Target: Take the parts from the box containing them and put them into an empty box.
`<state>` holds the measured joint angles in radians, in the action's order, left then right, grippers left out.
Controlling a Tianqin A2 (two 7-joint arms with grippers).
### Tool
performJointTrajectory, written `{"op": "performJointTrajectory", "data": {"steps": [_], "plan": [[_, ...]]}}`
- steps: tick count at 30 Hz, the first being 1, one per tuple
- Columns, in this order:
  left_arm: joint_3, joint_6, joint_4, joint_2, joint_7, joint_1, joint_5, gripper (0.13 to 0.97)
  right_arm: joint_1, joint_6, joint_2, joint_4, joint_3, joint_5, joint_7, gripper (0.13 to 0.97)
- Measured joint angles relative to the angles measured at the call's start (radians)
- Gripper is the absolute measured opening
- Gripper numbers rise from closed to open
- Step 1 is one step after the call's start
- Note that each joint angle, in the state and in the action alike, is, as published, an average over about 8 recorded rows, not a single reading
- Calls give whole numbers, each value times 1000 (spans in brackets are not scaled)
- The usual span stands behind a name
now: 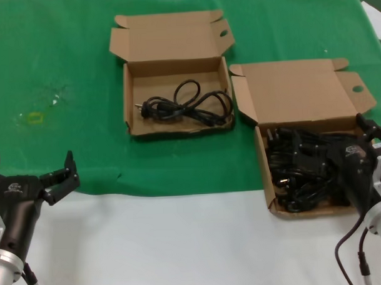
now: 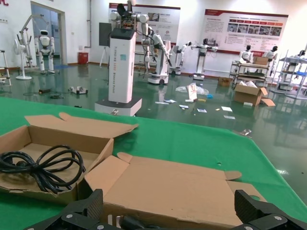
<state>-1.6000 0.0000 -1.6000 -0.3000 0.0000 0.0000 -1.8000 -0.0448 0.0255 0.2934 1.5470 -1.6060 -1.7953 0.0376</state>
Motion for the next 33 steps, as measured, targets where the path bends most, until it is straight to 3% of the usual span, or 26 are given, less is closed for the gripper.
{"op": "performJointTrajectory", "data": {"steps": [33], "plan": [[0, 0, 0, 0, 0, 0, 0, 966, 0, 0, 0, 0, 0, 0, 0, 966]]}}
